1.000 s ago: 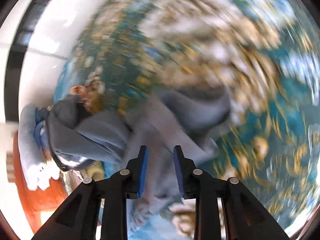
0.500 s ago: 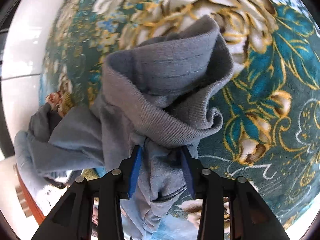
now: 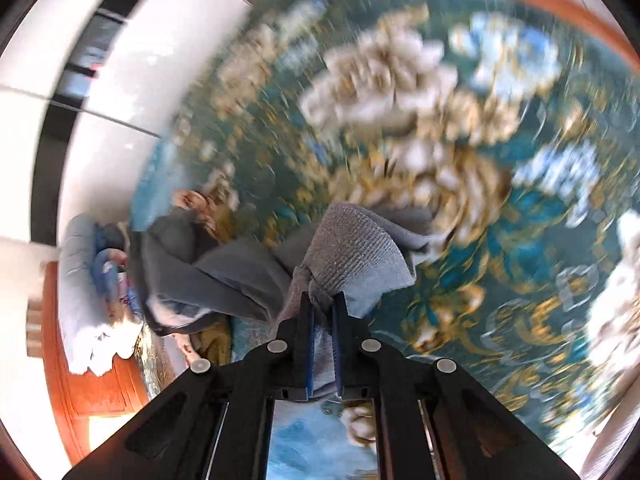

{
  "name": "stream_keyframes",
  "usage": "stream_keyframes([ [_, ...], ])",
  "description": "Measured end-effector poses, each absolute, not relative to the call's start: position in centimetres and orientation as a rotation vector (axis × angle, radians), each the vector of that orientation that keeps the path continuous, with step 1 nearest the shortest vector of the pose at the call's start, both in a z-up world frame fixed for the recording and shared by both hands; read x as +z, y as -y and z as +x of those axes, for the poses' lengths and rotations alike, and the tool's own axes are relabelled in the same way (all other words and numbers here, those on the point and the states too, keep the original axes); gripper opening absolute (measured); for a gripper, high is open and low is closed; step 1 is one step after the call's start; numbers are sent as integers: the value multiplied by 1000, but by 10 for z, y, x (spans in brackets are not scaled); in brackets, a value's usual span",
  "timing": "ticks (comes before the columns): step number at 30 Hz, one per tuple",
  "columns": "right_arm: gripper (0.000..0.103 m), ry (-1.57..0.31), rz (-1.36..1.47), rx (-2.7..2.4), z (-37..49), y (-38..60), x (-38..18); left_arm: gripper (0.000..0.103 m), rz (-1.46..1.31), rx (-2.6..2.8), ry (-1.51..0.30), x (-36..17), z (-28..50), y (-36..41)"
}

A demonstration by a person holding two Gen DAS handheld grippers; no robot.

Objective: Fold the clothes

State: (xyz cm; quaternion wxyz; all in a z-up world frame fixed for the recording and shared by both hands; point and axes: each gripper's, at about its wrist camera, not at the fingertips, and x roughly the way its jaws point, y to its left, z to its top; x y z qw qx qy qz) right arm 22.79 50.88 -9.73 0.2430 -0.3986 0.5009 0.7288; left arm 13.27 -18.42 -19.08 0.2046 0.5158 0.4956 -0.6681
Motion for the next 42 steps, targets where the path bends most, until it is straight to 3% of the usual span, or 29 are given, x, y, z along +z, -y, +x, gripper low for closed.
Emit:
stream_keyframes([
  [3, 7, -1301, -1223, 1833, 266, -503, -140, 10, 1542, -1756, -1286, -225, 111, 194],
  [6, 7, -1344, -1328, 1585, 305, -495, -205, 10, 1581, -1569, -1272, -268, 149, 180],
  [10, 2, -1306, -1353, 1497, 330, -488, -236, 8, 1576, -1534, -1262, -283, 179, 176],
  [20, 0, -1210, -1292, 1554, 352, -488, -208, 7, 1574, -1625, -1272, -264, 209, 208],
  [30, 0, -1345, -1205, 1671, 328, -442, -156, 8, 1660, -1685, -1413, -229, 212, 200],
  [32, 0, -1375, -1170, 1683, 328, -436, -138, 17, 1700, -1753, -1392, -211, 201, 193],
  [35, 1, -1400, -1133, 1723, 323, -425, -107, 65, 1721, -1851, -1389, -193, 187, 184],
  [38, 2, -1377, -1152, 1791, 310, -412, -78, 67, 1746, -1971, -1382, -166, 171, 169],
  [42, 35, -1338, -1232, 1882, 283, -394, -60, 70, 1781, -2054, -1327, -128, 160, 149],
])
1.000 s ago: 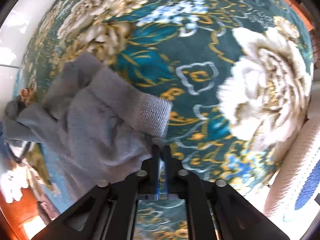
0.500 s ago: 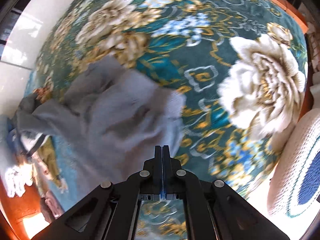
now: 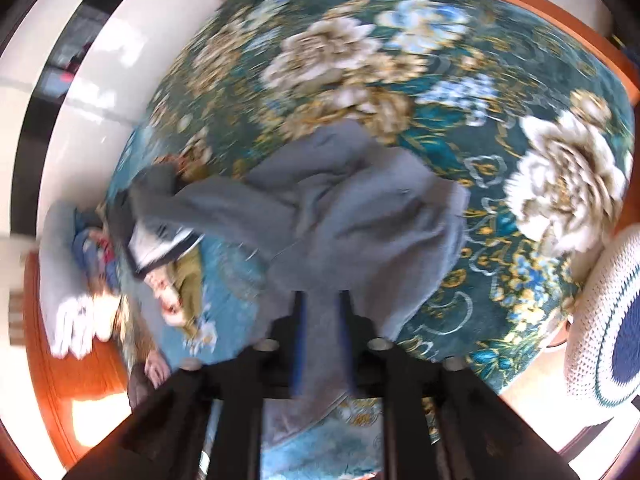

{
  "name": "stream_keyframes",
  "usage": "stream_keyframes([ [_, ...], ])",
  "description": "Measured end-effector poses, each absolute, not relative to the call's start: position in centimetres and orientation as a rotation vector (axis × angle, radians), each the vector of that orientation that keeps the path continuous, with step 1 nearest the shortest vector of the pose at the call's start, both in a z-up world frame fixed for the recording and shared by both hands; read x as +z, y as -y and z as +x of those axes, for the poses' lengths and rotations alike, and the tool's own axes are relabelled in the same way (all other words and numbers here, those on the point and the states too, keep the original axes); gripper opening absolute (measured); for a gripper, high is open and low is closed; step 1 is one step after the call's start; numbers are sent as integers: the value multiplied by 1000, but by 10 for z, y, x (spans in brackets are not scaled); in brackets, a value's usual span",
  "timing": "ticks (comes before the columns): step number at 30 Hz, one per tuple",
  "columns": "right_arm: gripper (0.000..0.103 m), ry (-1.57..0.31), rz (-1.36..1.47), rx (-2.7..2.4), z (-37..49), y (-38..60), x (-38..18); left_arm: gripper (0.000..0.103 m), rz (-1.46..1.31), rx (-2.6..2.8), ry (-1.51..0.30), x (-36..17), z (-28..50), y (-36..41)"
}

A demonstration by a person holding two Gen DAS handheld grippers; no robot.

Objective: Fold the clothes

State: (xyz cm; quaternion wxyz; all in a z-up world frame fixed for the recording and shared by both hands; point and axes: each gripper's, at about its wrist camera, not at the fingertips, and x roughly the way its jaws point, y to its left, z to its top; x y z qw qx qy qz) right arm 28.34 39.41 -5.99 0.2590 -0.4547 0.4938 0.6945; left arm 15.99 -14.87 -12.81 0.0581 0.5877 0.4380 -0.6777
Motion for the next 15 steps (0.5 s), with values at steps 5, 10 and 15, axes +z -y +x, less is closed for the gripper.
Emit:
stream_keyframes([
  [5, 37, -1262, -1349, 1985, 233, -394, -57, 71, 1809, -2078, -1297, -117, 126, 119],
  [10, 42, -1271, -1393, 2121, 162, -407, -61, 71, 1798, -2084, -1223, -112, 83, 92],
  [15, 42, -1238, -1480, 2241, 64, -410, -84, 71, 1817, -2010, -1110, -114, 62, 69],
])
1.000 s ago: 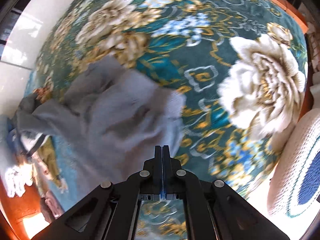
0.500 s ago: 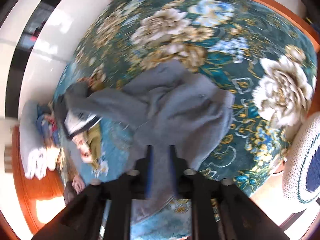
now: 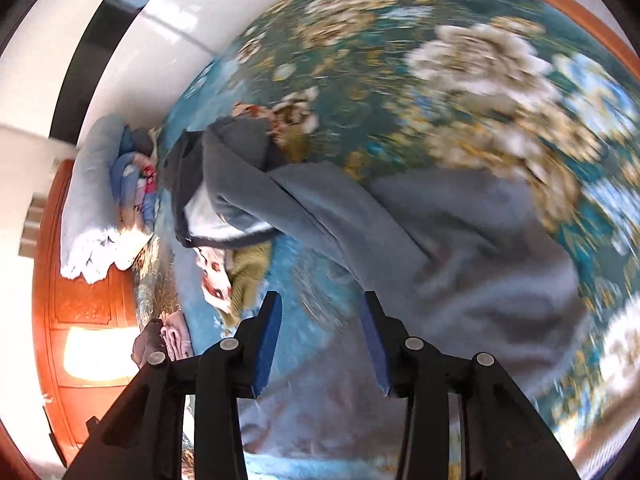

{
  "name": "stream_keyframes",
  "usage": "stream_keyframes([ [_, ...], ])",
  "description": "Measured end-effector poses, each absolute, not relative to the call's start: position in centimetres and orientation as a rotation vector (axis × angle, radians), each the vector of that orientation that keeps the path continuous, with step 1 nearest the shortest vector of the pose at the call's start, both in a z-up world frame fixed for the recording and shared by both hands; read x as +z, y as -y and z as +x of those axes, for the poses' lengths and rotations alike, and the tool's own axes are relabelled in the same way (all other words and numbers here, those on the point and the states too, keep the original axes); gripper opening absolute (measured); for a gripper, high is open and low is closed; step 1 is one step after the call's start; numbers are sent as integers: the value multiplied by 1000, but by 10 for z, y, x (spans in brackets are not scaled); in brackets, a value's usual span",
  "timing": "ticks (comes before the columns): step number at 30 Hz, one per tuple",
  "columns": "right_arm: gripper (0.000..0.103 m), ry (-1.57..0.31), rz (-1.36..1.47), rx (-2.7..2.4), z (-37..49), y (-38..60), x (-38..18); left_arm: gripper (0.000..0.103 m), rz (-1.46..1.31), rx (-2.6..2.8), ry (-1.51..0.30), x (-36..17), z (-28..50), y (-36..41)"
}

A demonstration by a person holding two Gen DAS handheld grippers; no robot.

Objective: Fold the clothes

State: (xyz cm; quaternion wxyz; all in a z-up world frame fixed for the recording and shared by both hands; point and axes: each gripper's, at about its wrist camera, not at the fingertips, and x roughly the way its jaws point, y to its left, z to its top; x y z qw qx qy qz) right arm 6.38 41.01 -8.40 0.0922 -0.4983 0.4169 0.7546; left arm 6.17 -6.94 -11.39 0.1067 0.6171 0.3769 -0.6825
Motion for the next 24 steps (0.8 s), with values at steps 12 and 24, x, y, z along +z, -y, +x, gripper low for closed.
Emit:
stream_keyframes([
  [12, 42, -1042, -1561, 2448, -182, -369, -118, 71, 1786, -1741, -1009, -140, 86, 86],
  [24, 4, -964, -1564, 2394, -260, -372, -142, 71, 1773, -1677, -1004, -143, 99, 97],
])
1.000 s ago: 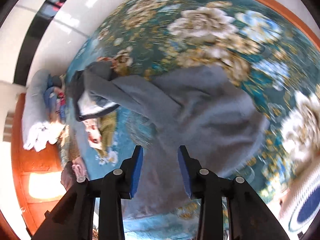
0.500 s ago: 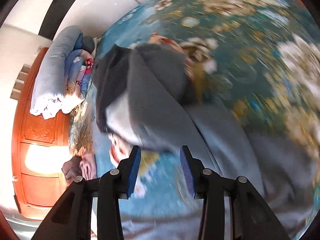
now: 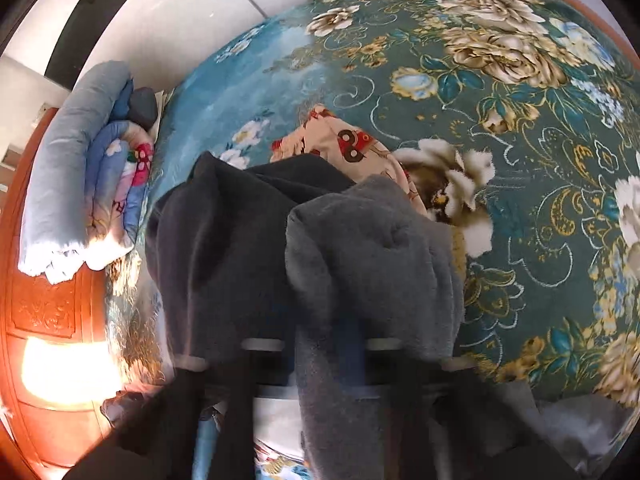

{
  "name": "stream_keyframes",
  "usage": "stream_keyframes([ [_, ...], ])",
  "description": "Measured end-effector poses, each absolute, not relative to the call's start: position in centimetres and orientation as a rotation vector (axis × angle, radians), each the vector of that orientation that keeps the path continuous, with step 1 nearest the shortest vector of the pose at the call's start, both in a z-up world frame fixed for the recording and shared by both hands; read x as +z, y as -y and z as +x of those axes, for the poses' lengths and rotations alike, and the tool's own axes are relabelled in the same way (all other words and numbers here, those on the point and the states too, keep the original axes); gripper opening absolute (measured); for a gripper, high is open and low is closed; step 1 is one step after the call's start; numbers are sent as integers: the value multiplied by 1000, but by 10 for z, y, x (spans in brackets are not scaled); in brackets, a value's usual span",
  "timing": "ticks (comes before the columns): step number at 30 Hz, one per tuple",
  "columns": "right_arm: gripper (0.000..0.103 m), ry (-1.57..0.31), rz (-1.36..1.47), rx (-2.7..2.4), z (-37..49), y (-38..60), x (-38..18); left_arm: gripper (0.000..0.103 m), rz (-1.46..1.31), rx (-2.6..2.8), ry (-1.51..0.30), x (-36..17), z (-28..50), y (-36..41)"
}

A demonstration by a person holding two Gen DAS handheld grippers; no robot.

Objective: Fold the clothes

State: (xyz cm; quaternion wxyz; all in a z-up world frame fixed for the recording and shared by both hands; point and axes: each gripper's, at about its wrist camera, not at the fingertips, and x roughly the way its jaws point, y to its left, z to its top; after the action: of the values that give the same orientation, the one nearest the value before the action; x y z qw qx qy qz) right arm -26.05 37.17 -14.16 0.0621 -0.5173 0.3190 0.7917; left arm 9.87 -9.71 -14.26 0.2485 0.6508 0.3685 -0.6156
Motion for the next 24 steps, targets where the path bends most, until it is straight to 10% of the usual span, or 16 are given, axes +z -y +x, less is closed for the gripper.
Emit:
stream_keyframes([
  [11, 4, -1199, -1166, 2469, -84, -452, -59, 71, 1805, -1712, -1150, -160, 95, 89],
  [24, 5, -755, -1268, 2532, -11, -345, -11, 71, 1934, -1787, -1295, -183, 72, 99],
])
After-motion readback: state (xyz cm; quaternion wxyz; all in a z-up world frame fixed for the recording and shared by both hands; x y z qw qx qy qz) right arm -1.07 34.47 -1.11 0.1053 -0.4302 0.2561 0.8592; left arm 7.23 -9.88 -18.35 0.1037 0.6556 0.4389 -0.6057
